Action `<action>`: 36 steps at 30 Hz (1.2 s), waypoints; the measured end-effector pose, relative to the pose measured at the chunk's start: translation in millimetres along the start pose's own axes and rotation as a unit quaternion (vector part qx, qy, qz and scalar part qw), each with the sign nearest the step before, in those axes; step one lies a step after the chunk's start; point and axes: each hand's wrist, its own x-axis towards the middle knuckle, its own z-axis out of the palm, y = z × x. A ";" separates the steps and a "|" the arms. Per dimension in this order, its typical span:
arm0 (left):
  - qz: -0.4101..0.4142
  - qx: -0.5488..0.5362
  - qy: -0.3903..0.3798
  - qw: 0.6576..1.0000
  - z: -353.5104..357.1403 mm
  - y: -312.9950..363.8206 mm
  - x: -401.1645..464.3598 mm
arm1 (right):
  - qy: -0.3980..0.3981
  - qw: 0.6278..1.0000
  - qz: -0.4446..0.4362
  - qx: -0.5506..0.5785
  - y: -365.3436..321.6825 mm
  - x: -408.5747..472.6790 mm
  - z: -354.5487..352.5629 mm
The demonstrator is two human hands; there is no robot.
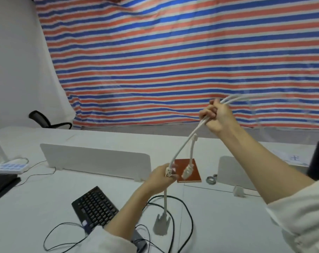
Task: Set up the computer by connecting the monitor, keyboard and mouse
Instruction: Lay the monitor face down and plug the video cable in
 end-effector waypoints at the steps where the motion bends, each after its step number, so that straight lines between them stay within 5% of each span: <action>1: -0.010 -0.044 -0.004 0.999 6.8 -2.5 -1.1 | 0.015 1.000 0.002 0.011 -11.5 -1.6 -9.2; 3: -0.023 -0.117 -0.016 0.993 24.6 -1.4 -2.3 | 0.041 0.999 0.009 -0.016 -33.9 -9.5 -35.0; 8: 0.006 -0.097 -0.042 0.994 72.9 5.0 13.5 | 0.066 0.978 0.044 -0.194 -69.5 -59.1 -112.6; 14: 0.056 0.037 -0.174 0.982 144.8 43.8 16.8 | 0.104 0.889 0.030 -0.444 -119.9 -137.5 -203.7; 20: 0.105 0.168 -0.303 0.932 281.2 95.1 -10.8 | 0.144 0.822 0.028 -0.550 -200.6 -228.3 -327.1; 24: 0.106 0.205 -0.334 0.914 409.1 136.5 -28.0 | 0.196 0.774 0.034 -0.601 -265.5 -289.5 -413.3; 28: 0.115 0.215 -0.349 0.905 518.0 181.9 -40.0 | 0.300 0.734 -0.052 -0.607 -314.4 -335.3 -473.0; 32: 0.107 0.210 -0.327 0.915 590.8 215.0 -34.9 | 0.433 0.701 -0.150 -0.546 -357.3 -355.1 -516.7; 36: 0.135 0.199 -0.321 0.916 644.4 237.0 -11.4 | 0.485 0.661 -0.197 -0.538 -397.2 -349.4 -550.6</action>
